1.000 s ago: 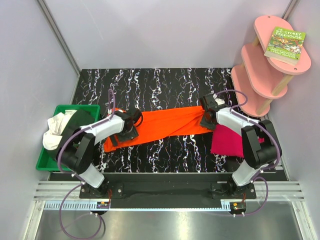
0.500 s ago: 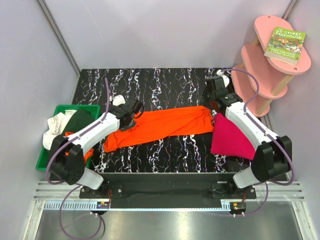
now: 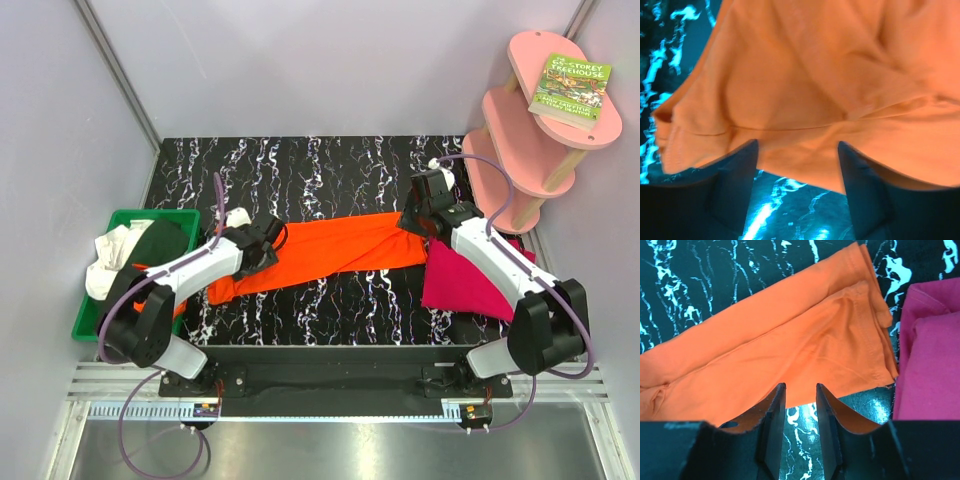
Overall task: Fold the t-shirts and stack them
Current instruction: Fold the other side of the tshirt into a rectangle
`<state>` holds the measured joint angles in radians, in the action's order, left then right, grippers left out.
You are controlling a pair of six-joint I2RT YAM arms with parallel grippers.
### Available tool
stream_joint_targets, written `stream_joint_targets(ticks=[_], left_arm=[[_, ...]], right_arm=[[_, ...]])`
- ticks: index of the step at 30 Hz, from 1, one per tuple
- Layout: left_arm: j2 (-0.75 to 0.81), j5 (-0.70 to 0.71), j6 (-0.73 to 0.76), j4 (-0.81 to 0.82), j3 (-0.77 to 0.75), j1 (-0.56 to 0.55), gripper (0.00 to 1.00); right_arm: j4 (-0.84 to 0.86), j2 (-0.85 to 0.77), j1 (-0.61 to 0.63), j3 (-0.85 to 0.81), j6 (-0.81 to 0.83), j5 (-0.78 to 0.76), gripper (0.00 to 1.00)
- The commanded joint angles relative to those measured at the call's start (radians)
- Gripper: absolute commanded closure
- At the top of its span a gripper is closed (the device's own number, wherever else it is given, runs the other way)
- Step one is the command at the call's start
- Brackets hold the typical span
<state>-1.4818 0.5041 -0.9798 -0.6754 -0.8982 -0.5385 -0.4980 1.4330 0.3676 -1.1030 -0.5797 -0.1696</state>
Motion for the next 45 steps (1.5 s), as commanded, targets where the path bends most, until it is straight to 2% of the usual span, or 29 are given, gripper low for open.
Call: stream_joint_targets(ticks=[1,4,8,20,22,26,29,36,45], left_arm=[[0.051,0.013,0.015,0.128,0.005,0.003,0.23],[0.060,-0.007,0.010,0.219,0.048,0.026,0.21],[0.055,-0.032,0.010,0.306,0.099,0.055,0.24],[-0.032,-0.033,0.052,0.404,0.055,0.090,0.38],[-0.046,-0.038,0.049,0.407,0.047,0.092,0.42],[-0.072,-0.053,0.040,0.422,0.047,0.094,0.60],[-0.086,-0.056,0.038,0.421,0.044,0.094,0.68],[-0.071,-0.047,0.059,0.422,0.033,0.094,0.99],[-0.037,-0.016,0.158,0.399,-0.053,0.094,1.00]], right_arm=[[0.032,-0.049,0.022,0.022,0.018,0.016,0.61],[0.036,-0.059,0.030,0.037,0.017,0.016,0.61],[0.038,-0.066,0.039,0.046,0.024,0.015,0.61],[0.055,-0.082,0.054,0.087,0.030,0.013,0.61],[0.058,-0.085,0.057,0.091,0.032,0.010,0.61],[0.062,-0.091,0.056,0.103,0.034,0.002,0.60],[0.067,-0.089,0.056,0.111,0.032,0.004,0.60],[0.076,-0.085,0.056,0.118,0.032,0.005,0.60],[0.084,-0.091,0.056,0.124,0.026,0.004,0.60]])
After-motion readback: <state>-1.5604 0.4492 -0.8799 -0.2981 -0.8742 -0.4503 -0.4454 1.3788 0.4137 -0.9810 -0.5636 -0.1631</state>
